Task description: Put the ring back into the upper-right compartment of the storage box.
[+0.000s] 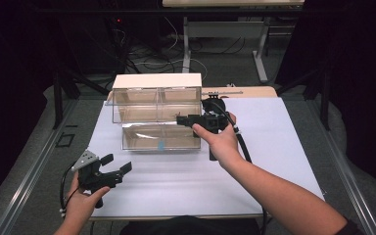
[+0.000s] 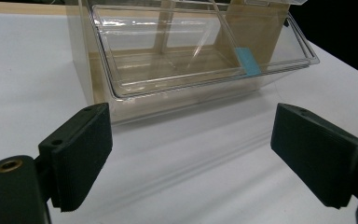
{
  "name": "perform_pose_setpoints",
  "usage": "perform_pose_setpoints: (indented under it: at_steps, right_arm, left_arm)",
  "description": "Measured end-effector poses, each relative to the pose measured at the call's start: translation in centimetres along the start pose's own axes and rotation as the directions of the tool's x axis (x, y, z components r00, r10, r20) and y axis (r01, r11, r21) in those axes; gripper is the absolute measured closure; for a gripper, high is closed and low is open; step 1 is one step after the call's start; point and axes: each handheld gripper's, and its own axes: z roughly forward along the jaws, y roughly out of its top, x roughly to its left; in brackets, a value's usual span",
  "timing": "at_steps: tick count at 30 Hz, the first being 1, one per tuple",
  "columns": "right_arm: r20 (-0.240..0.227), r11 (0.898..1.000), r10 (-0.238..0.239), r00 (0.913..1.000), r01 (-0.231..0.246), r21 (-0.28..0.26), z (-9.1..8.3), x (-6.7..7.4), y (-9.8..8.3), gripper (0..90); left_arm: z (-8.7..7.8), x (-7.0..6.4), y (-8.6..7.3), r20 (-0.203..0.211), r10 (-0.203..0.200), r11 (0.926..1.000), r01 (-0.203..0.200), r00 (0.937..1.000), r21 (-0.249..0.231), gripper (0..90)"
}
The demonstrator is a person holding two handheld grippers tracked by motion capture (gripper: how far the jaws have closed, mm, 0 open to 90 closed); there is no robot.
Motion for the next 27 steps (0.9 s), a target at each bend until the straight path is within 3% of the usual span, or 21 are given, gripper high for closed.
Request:
perform_pose_setpoints:
  at_steps: [6,16,24,27]
  right_arm:
    - [-0.021,1.000,-0.021,0.9996,0.021,-0.005,-0.9,0.2,-0.6,48.6]
    - [-0.014,0.999,-0.048,0.9988,0.048,-0.004,-2.9,-0.6,-1.7,41.1]
    - [0.012,0.999,-0.051,0.9986,0.051,-0.016,-4.2,-2.0,-2.6,31.0]
    - [0.045,0.997,-0.066,0.9968,0.067,-0.029,-4.8,-2.7,-3.0,25.0]
  left_arm:
    - [0.0,-0.1,0.0,-0.001,0.000,1.0000,0.000,1.0000,0.000,12.8]
    - [0.1,-0.3,0.0,0.002,-0.002,1.0000,0.002,1.0000,-0.005,12.7]
    - [0.0,-0.2,0.1,0.001,-0.006,1.0000,0.006,1.0000,0.000,12.8]
    - [0.0,-0.1,0.1,0.000,-0.010,1.0000,0.010,1.0000,-0.001,12.7]
